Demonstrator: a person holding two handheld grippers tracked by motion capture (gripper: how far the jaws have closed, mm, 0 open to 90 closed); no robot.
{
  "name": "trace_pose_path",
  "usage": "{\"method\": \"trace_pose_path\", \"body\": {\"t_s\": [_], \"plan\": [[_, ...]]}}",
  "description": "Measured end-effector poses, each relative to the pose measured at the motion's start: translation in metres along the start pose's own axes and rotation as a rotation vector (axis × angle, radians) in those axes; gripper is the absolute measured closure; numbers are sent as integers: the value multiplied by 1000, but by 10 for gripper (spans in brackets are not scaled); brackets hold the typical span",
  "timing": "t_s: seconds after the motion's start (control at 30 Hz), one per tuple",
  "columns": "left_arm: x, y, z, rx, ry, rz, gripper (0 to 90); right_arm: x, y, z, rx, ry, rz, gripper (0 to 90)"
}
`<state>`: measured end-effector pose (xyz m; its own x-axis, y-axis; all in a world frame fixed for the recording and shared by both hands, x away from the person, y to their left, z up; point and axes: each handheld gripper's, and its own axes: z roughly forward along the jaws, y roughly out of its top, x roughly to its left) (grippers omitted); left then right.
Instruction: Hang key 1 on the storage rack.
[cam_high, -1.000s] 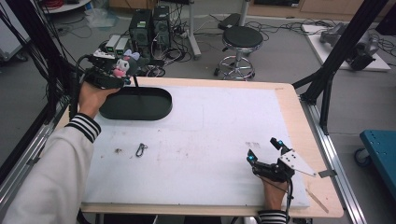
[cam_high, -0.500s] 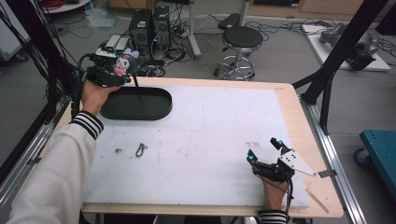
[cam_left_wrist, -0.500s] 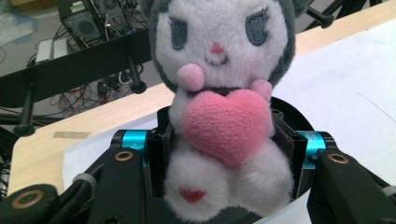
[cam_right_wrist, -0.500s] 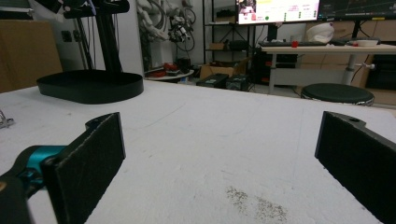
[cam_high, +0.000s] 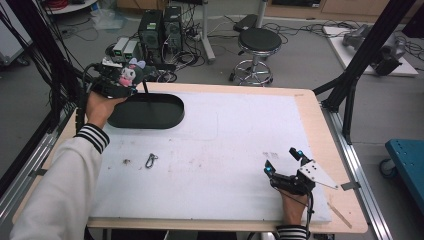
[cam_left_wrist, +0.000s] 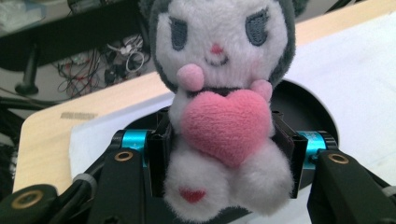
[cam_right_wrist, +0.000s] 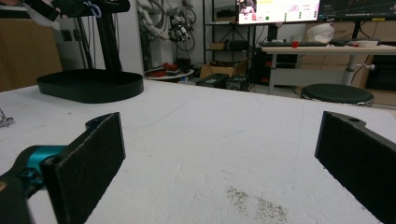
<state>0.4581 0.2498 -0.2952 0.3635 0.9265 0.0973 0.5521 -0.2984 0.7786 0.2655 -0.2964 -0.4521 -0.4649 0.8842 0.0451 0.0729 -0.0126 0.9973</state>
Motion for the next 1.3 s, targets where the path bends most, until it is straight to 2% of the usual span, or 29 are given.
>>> {"method": "trace_pose_path", "body": {"t_s": [0.33,0.47,0.57,0.73,1.03,1.17,1.2,1.23,1.27,1.3], "plan": [[-2,-12,2,6,2,5,512,0,0,0,0,1,0,8],[-4,-18,6,49,8,37,512,0,0,0,-1,1,-1,8],[-4,-24,10,51,-1,23,512,0,0,0,0,1,-1,8],[-6,-33,19,97,0,29,512,0,0,0,1,2,0,8],[-9,-37,27,100,-10,32,505,1,0,0,3,2,3,8],[-7,-38,26,88,-13,26,456,0,0,0,0,1,1,8],[-6,-38,26,81,-25,23,456,0,0,0,0,1,1,8],[-5,-39,25,72,-41,20,400,0,0,0,3,2,5,8],[-4,-39,24,55,-48,27,400,0,0,0,3,2,5,8],[-4,-39,22,40,-34,37,283,0,0,0,0,0,-1,9]]}}
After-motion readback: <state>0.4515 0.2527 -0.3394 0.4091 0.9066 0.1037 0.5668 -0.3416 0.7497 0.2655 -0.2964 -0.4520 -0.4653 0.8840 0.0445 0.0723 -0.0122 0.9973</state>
